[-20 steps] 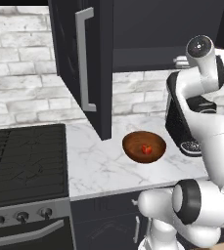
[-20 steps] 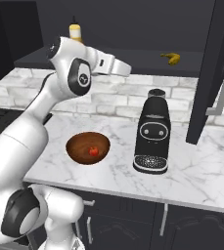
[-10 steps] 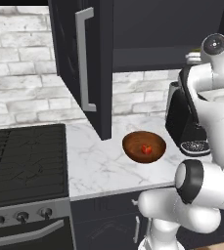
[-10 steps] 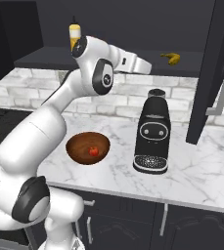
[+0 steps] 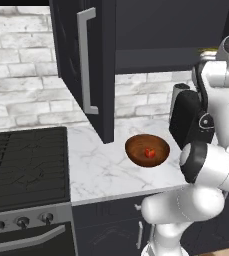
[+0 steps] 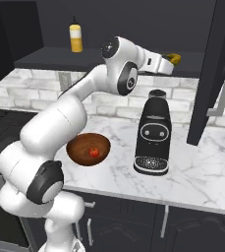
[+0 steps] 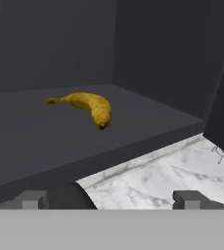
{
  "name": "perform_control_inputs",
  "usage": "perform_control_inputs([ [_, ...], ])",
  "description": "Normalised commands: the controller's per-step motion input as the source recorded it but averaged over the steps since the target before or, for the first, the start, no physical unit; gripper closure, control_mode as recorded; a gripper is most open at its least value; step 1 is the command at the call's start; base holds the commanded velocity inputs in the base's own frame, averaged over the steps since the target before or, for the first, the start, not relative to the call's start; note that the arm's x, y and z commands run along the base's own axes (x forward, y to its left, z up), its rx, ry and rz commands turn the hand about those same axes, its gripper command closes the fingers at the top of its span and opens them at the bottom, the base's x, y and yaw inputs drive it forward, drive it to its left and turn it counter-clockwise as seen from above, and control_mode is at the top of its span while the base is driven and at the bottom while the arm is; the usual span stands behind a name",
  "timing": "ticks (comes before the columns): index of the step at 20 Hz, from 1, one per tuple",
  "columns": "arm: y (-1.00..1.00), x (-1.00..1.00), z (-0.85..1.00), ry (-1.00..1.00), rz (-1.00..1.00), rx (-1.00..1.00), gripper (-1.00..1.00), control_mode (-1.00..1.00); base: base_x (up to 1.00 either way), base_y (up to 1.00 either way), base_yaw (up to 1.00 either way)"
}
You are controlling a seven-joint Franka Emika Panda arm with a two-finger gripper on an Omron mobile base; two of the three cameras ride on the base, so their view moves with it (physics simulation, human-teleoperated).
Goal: Open the cabinet. Pick the apple and banana from the cabinet and place them into the bowl. Then close the cabinet.
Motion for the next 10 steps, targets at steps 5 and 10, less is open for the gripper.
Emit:
perform_control_inputs([
  [5,-0.34,0.52,0.00,0.10,0.02,0.04,-1.00,-1.00,0.00,0.00,0.00],
  [10,-0.22,0.52,0.00,0.10,0.00,0.02,-1.00,-1.00,0.00,0.00,0.00],
])
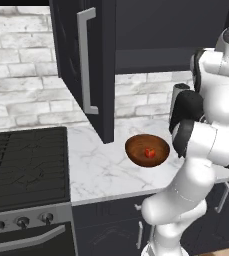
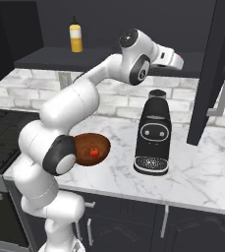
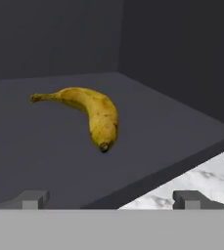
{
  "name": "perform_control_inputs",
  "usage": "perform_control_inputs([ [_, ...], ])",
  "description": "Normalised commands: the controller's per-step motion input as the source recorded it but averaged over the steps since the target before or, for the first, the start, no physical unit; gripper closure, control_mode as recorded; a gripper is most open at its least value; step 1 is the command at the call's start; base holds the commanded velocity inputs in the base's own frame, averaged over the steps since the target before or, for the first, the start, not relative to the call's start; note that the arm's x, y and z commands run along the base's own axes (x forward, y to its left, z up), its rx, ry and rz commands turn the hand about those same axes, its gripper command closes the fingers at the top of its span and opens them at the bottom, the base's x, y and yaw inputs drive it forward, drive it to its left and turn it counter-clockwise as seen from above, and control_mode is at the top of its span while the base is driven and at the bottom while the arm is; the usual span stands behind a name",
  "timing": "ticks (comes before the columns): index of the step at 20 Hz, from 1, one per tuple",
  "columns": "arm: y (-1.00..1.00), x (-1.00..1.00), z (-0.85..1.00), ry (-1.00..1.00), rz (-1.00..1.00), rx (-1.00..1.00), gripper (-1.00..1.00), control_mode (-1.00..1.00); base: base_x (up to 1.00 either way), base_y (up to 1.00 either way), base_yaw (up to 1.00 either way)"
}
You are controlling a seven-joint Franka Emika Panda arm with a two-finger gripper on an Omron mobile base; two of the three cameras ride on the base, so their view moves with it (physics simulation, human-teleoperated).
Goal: Open the cabinet. Pick the apple and banana from the cabinet and place them into the bowl. Then close the cabinet.
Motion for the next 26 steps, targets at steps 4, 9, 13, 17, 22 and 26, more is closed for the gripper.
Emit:
perform_control_inputs([
  [4,-0.23,0.54,0.00,0.05,0.01,0.00,-1.00,-1.00,0.00,0.00,0.00],
  [9,-0.24,0.12,-0.02,0.00,0.07,0.00,-1.00,-1.00,0.00,0.00,0.00],
  [13,-0.11,0.00,0.00,0.00,0.05,0.00,-1.00,-1.00,0.00,0.00,0.00],
  [17,-0.04,0.03,0.00,0.00,0.00,0.00,-1.00,-1.00,0.00,0.00,0.00],
  [22,-0.04,0.38,0.00,0.00,0.00,0.00,-1.00,-1.00,0.00,0.00,0.00],
  [26,-0.01,0.59,-0.01,0.01,0.00,0.03,-1.00,-1.00,0.00,0.00,0.00],
])
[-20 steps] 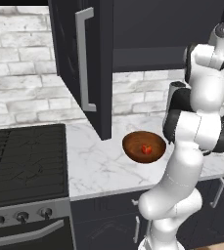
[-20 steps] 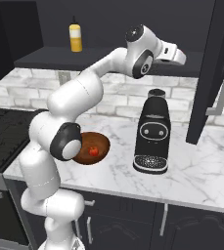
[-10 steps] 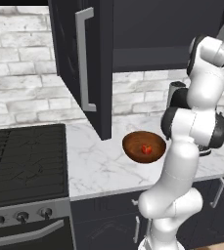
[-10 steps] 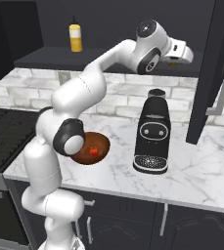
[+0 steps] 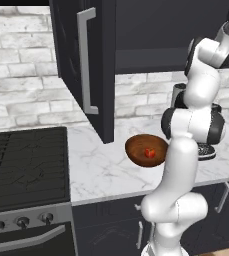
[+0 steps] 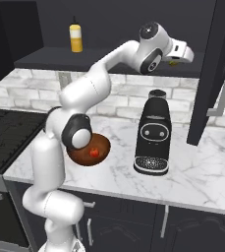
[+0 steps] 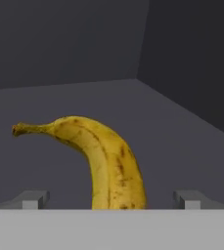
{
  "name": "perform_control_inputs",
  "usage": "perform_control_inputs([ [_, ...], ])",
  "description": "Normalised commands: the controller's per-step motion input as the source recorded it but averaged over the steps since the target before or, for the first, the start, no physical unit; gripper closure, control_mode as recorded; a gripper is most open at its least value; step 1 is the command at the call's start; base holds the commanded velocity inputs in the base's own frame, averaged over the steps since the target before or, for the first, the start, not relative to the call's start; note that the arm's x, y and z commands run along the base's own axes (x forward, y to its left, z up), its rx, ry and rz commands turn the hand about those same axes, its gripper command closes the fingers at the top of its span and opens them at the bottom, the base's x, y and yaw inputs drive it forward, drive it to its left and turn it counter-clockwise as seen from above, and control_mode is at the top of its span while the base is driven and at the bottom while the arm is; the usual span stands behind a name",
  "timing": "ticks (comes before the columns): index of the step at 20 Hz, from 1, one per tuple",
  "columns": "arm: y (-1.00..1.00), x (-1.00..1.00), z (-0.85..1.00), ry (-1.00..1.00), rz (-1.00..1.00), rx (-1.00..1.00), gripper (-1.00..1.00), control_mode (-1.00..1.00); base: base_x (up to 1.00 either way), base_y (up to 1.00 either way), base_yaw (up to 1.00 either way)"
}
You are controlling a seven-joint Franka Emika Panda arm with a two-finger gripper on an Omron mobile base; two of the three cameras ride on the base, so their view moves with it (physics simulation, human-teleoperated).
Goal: Open the cabinet. Pick the apple and banana from the cabinet and place them into the bowl. Then close the cabinet.
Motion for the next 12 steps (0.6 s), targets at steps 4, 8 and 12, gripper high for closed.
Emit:
perform_control_inputs([
  [4,-0.06,0.64,-0.01,0.05,0.00,0.07,-1.00,-1.00,0.00,0.00,0.00],
  [8,-0.23,0.37,-0.03,0.05,0.04,0.06,-1.00,-1.00,0.00,0.00,0.00],
  [12,-0.08,0.03,-0.19,0.01,0.06,0.02,-1.00,-1.00,0.00,0.00,0.00],
])
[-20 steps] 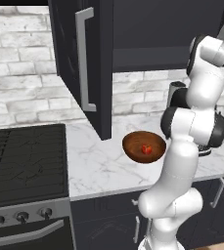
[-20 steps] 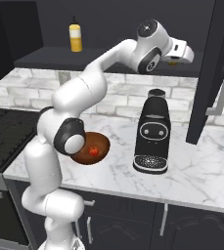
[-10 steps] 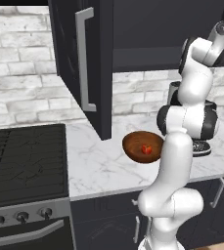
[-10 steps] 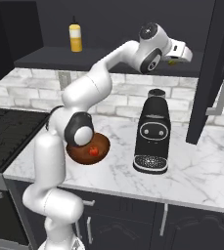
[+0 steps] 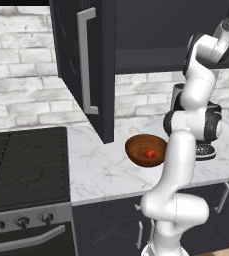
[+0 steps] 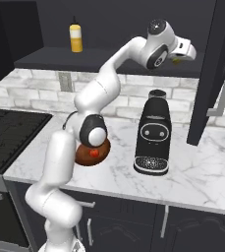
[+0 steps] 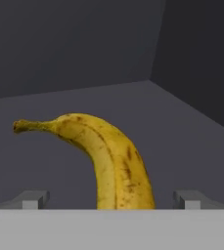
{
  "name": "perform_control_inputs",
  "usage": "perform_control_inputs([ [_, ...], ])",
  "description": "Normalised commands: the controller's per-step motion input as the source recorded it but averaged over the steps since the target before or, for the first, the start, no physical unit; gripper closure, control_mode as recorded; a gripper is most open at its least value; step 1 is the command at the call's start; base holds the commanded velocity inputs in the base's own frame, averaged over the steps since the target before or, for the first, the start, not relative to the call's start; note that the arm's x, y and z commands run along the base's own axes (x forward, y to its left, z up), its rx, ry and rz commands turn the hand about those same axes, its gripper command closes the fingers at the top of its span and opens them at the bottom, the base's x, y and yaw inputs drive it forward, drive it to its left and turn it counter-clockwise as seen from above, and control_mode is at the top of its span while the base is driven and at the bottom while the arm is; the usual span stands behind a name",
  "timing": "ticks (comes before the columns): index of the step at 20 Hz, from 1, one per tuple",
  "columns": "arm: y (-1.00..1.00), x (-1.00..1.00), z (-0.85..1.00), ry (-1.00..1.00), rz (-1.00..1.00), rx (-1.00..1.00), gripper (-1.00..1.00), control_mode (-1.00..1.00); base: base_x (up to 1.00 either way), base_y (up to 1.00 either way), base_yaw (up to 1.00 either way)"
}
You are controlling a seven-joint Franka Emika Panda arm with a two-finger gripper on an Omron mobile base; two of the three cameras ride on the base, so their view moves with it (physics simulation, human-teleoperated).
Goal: Open the cabinet. Pick the apple and banana from the cabinet and place them into the bowl. Then close the cabinet.
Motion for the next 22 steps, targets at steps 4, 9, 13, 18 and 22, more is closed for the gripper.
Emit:
perform_control_inputs([
  [4,0.00,0.00,-0.06,0.00,0.00,0.00,1.00,-1.00,0.00,0.00,0.00],
  [9,0.00,0.00,0.00,0.00,0.00,0.00,1.00,-1.00,0.00,0.00,0.00],
  [13,0.01,-0.08,-0.07,0.00,0.00,0.00,1.00,-1.00,0.00,0.00,0.00],
  [18,0.24,-0.49,-0.40,-0.01,0.00,0.00,1.00,-1.00,0.00,0.00,0.00],
  [22,0.67,-0.79,-0.53,-0.13,0.00,0.00,1.00,-1.00,0.00,0.00,0.00],
])
